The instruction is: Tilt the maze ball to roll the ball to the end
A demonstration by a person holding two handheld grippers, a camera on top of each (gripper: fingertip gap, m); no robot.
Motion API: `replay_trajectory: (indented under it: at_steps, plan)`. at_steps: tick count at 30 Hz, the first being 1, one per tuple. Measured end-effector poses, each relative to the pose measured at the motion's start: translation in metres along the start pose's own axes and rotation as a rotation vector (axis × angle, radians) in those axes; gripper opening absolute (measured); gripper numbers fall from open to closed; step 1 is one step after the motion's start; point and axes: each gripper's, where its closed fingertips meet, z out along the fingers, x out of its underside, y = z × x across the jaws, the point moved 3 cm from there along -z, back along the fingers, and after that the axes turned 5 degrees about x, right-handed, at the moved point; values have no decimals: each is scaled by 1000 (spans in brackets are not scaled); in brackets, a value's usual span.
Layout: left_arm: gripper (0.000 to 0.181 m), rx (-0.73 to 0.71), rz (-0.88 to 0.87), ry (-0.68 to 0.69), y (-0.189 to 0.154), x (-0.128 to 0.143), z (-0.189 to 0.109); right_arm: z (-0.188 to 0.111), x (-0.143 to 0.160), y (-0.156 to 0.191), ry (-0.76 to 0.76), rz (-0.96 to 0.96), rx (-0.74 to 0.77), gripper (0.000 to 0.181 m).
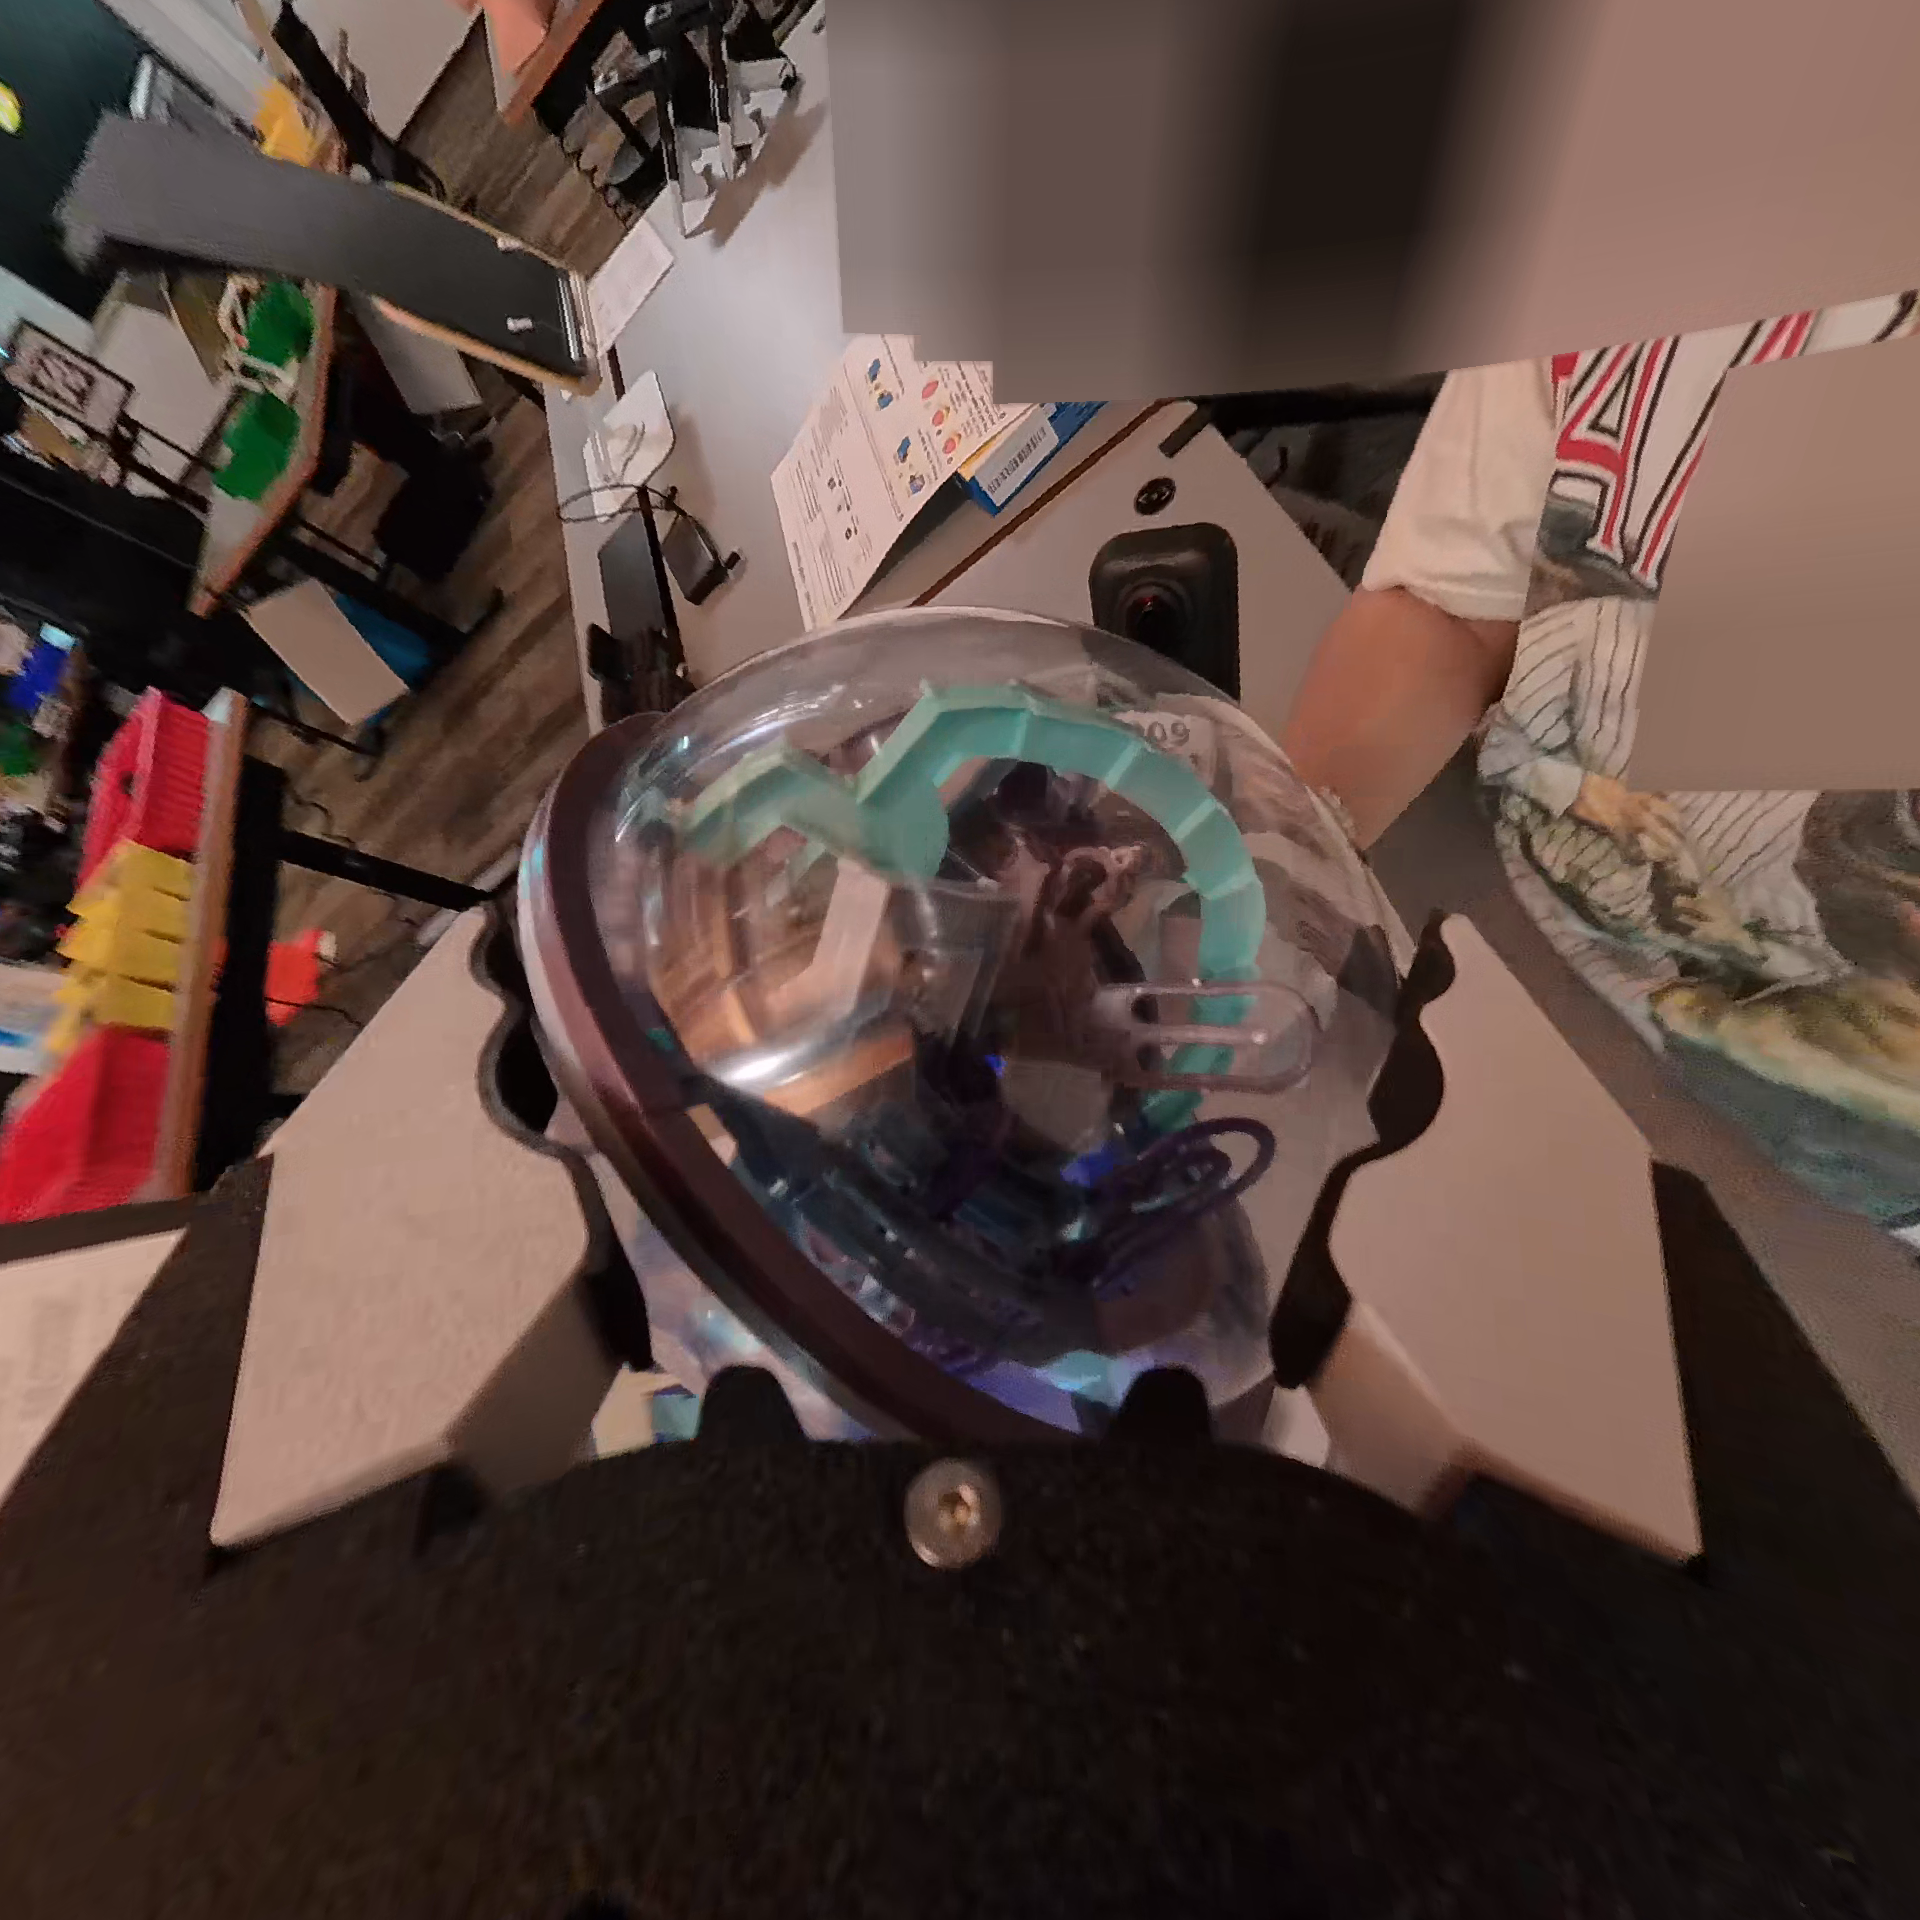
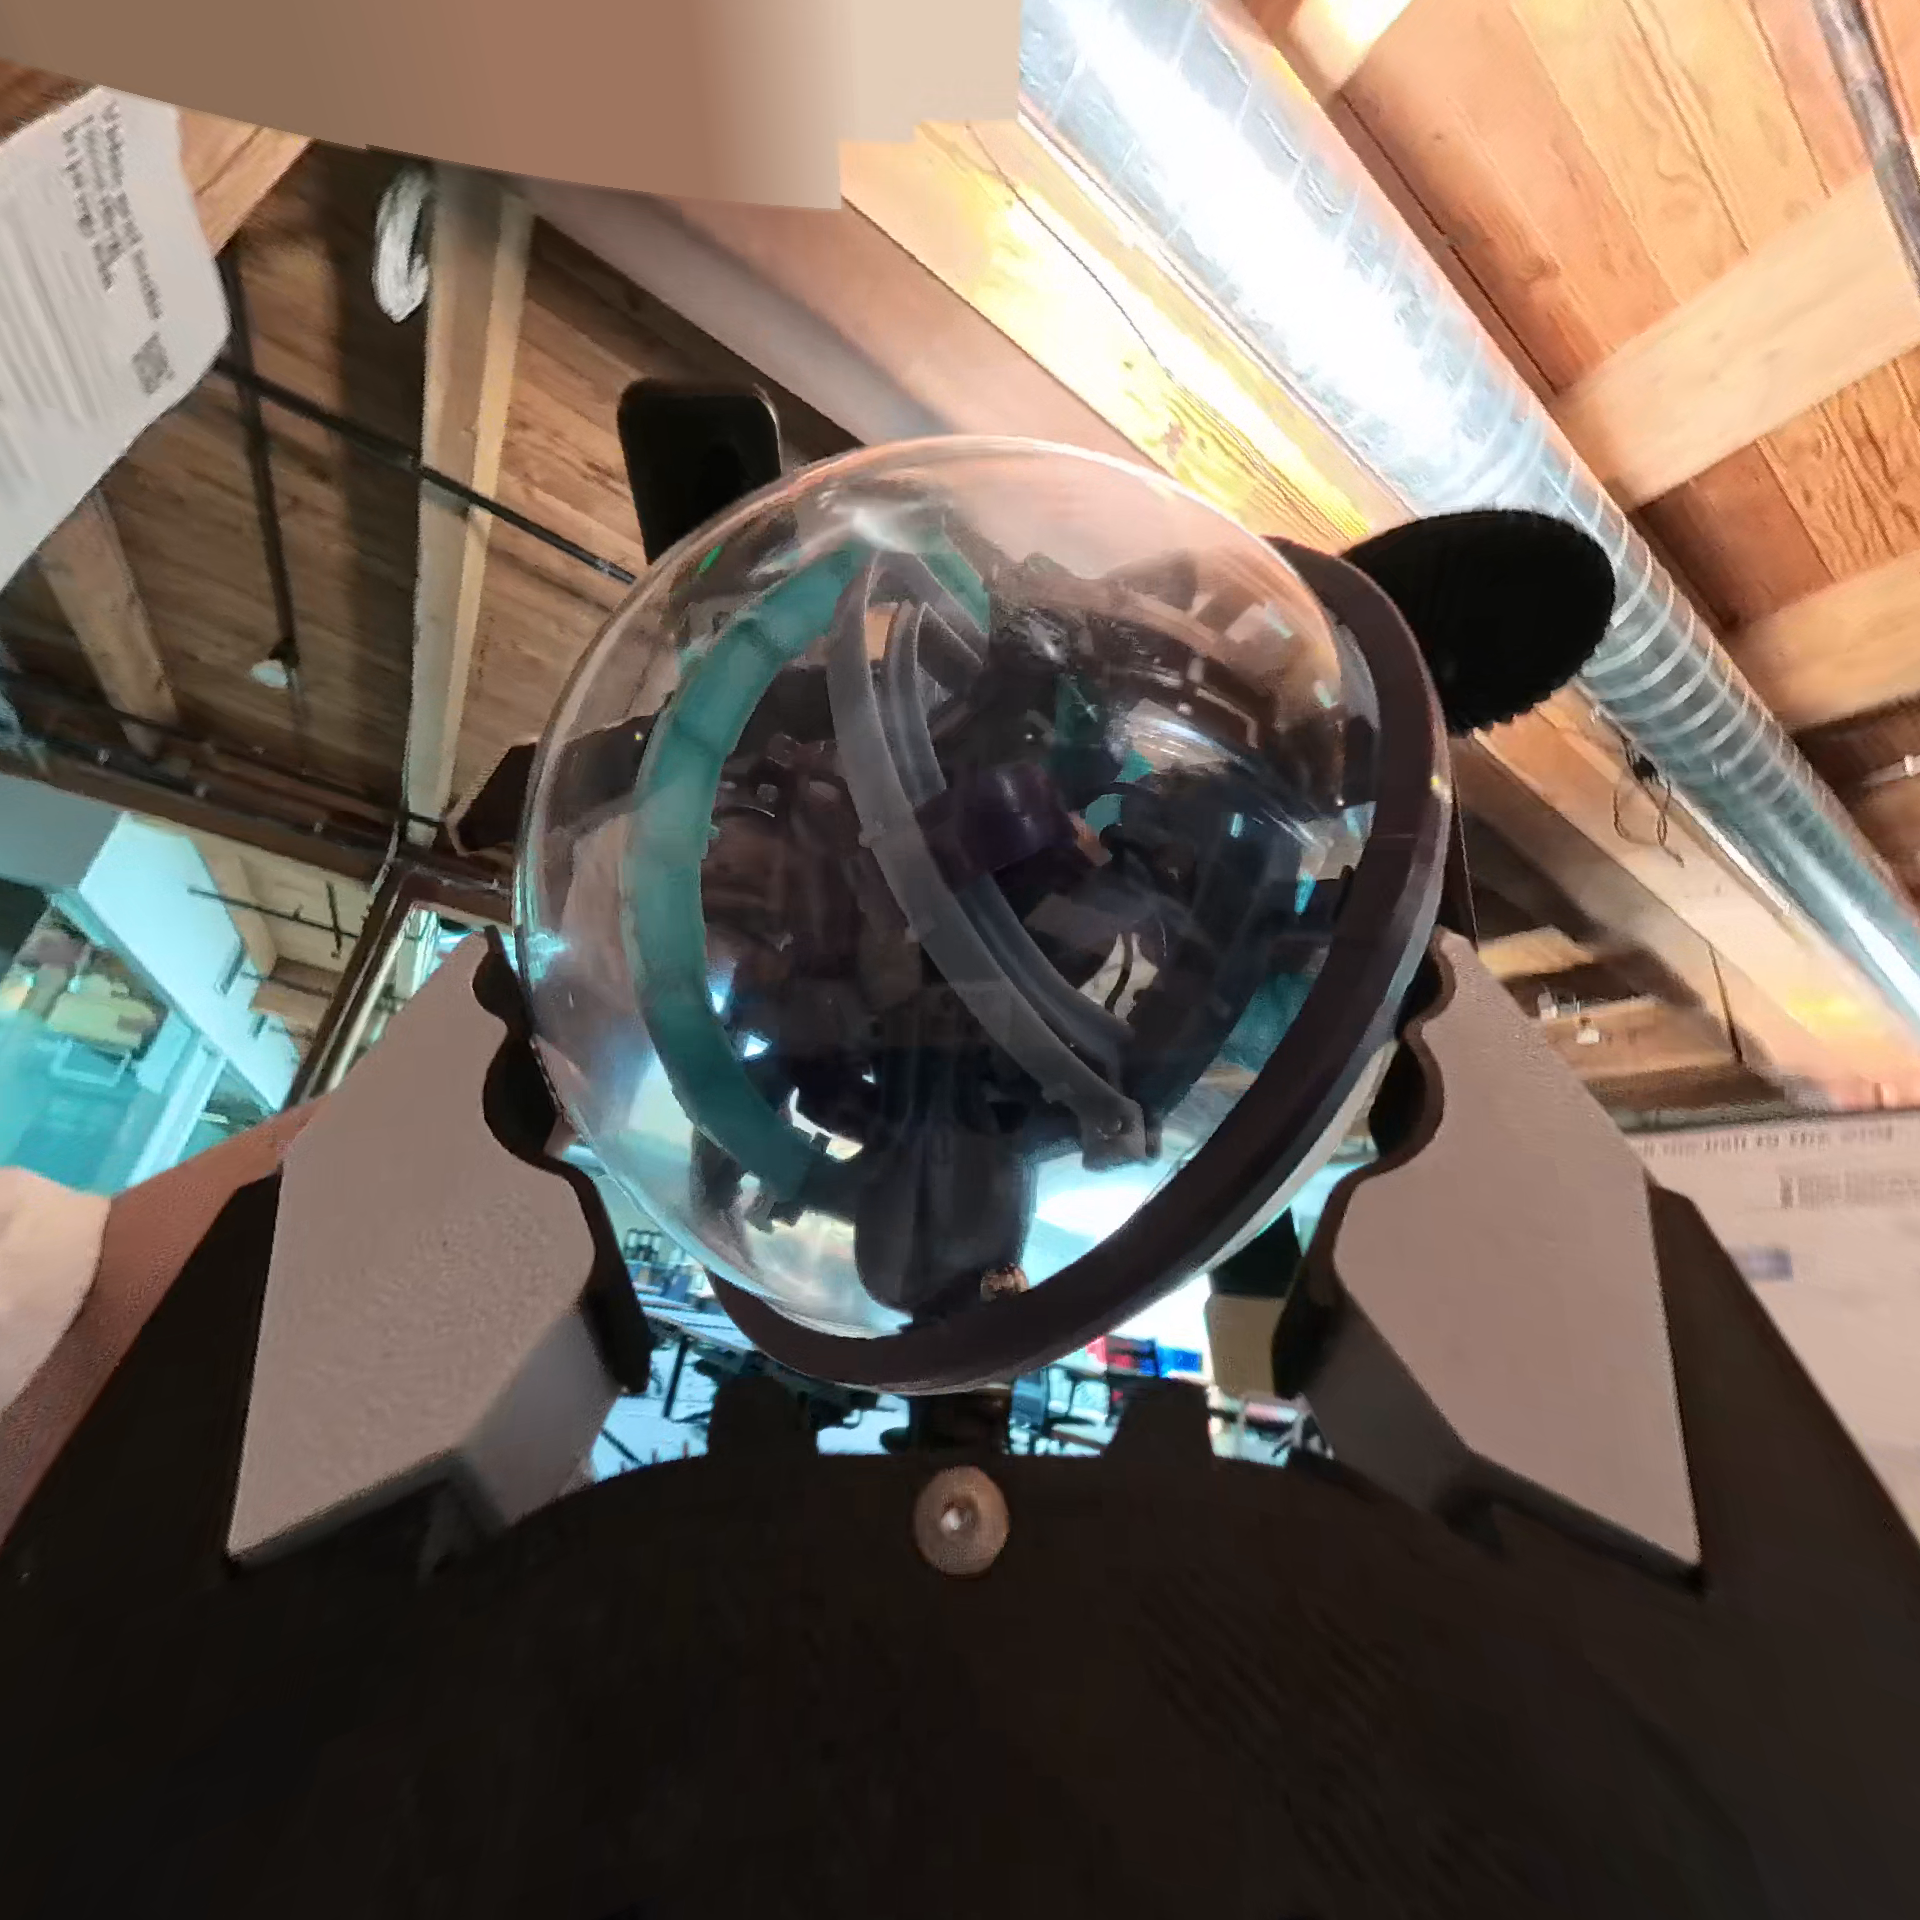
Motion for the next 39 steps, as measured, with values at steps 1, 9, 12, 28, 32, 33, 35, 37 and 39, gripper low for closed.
replay_trajectory:
  at_steps: [1, 9, 12, 28, 32, 33, 35, 37, 39]
  plan:
    - [156, -12, 49, 14, -4, -7, -1, 1, -5, 3, -17, -36, -23, 158]
    - [156, -46, -76, 3, 14, -12, -5, 13, -14, -8, -59, 84, -27, 158]
    - [156, -25, 24, -44, 8, -9, -4, 9, -12, -6, -60, -17, -30, 158]
    - [156, -73, 294, 58, -16, -34, -1, 6, -29, 10, -152, -208, -143, 158]
    - [155, -81, 209, 85, -4, -28, -1, 10, -23, 0, -133, -122, -132, 159]
    - [156, -86, 205, 82, -5, -31, 0, 9, -25, 1, -146, -115, -136, 159]
    - [156, -96, 222, 100, -8, -34, 0, 9, -28, 3, -159, -123, -152, 159]
    - [156, -99, 203, 123, -3, -34, -3, 14, -26, 1, -154, -99, -151, 159]
    - [156, -100, 157, 116, 5, -34, -5, 18, -27, -4, -159, -54, -142, 158]
